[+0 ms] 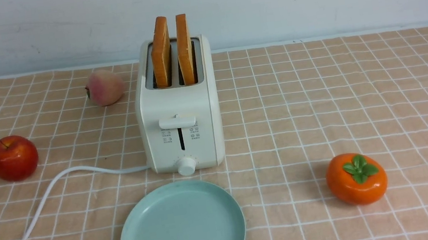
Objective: Take toasted bread from bread machine on light coffee tablecloth place on plate.
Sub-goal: 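Reach for a toast slice standing in the toaster with the left gripper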
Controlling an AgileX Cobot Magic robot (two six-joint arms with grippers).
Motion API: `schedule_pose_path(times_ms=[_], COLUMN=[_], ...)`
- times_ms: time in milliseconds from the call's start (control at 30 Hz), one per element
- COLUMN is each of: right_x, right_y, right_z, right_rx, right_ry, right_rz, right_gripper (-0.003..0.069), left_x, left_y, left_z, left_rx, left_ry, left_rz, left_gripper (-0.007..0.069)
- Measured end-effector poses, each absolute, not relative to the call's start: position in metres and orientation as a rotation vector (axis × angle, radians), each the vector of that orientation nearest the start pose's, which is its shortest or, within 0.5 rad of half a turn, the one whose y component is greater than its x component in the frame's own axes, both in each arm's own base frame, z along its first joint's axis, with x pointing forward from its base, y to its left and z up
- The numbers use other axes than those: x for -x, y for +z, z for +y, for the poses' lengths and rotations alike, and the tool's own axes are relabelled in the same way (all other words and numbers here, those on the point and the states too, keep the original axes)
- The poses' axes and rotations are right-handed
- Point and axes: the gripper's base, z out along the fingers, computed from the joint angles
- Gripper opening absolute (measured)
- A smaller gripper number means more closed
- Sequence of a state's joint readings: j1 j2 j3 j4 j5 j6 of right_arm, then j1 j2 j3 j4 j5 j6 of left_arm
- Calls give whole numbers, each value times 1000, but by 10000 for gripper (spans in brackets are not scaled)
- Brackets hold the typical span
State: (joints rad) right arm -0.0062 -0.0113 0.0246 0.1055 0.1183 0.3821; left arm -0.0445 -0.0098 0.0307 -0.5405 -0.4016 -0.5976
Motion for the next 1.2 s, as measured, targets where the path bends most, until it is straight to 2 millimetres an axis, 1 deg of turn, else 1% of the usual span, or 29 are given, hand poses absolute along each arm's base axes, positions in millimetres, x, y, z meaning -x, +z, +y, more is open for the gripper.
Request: schedule_pose_path(times_ms=[33,67,167,300,367,400,433,467,500,533,633,700,733,767,800,833,900,933,967,1000,1033,1100,1133,1167,1200], right_x=[-57,-57,-56,-56,-56,-55,-54,-53,-48,-43,-33,-36,-43,-53,-57,-73,-88,-90,-107,-113,-121,-132,-136,-139,-142], right_y=[199,199,206,210,212,217,219,229,246,265,326,357,362,375,378,387,387,388,385,382,377,368,365,362,361], right_z=[1,1,-1,-1,-2,-2,-2,-2,-2,-1,1,2,3,3,4,6,10,10,16,19,24,32,35,38,41], right_rx=[-419,-419,-450,-470,-482,-502,-512,-516,-503,-472,-394,-387,-398,-396,-394,-372,-313,-314,-227,-187,-118,-32,4,45,80], right_ry=[426,426,477,505,523,558,575,601,626,628,573,526,508,476,463,408,349,347,318,318,341,391,417,451,477], right_rz=[1529,1529,1435,1396,1368,1317,1302,1273,1235,1201,1234,1357,1445,1546,1590,1774,1981,2002,2177,2259,2350,2461,2494,2515,2523], right_gripper=[240,240,240,240,240,240,240,240,240,240,240,240,240,240,240,235,223,221,205,194,180,155,139,120,102], left_x=[-49,-49,-49,-49,-49,-49,-49,-49,-48,-46,-42,-49,-55,-63,-64,-77,-93,-96,-108,-117,-129,-147,-160,-169,-177], left_y=[233,233,231,231,231,232,234,237,244,254,281,292,295,297,296,298,301,301,302,301,305,309,313,313,318], left_z=[16,16,15,15,16,16,15,13,9,6,-4,-8,-10,-12,-12,-15,-18,-19,-21,-23,-24,-26,-27,-28,-29], left_rx=[755,753,723,727,726,718,706,684,617,558,401,368,362,363,364,378,396,399,403,402,375,334,312,306,289], left_ry=[-875,-872,-822,-817,-815,-807,-802,-793,-756,-721,-609,-560,-537,-518,-512,-496,-488,-486,-480,-475,-465,-451,-449,-450,-450], left_rz=[953,956,996,992,987,990,993,1014,1071,1106,1319,1501,1612,1725,1764,1936,2101,2139,2267,2332,2392,2459,2483,2499,2500], left_gripper=[239,239,239,233,216,164,139,90,27,-9,-14,-14,-14,-14,-14,-14,-14,-14,-14,-14,-14,-14,-14,-14,-14])
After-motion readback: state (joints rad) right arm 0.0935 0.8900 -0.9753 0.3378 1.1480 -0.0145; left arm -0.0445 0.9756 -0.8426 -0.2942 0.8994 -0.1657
